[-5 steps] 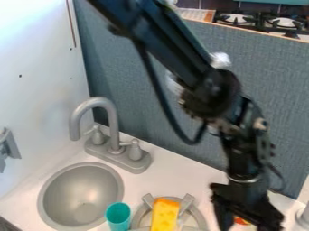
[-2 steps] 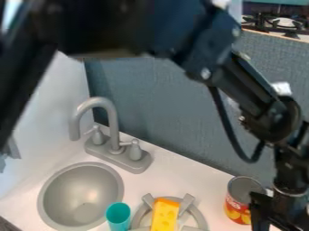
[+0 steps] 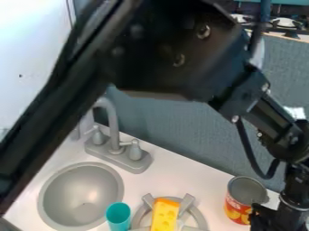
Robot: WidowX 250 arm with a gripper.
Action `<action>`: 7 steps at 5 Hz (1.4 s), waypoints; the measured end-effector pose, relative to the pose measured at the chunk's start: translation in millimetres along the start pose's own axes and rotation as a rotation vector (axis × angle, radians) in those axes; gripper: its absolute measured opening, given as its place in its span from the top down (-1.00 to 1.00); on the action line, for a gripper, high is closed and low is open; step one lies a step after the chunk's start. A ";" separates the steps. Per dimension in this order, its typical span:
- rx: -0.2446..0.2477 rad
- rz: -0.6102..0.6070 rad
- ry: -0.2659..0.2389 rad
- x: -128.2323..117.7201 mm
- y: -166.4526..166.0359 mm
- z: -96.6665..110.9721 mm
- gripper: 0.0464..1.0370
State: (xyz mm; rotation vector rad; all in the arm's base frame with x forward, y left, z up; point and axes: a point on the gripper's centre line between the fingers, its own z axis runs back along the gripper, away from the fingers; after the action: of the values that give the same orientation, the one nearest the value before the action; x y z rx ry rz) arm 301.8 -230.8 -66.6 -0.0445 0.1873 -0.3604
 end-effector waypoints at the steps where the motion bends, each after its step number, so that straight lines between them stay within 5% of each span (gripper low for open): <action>1: 0.010 -0.008 0.011 -4.1 -3.9 -2.3 -0.30; 2: -0.041 -0.036 0.010 -16.8 -8.3 -5.0 0.03; 4: -0.076 -0.045 -0.037 -42.8 -11.4 13.8 0.20; 7: -0.272 -0.182 0.114 -79.7 -39.7 8.5 0.20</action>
State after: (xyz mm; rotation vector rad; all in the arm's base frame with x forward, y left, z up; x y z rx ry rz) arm 216.5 -239.6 -41.3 -0.3112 0.3458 -0.5171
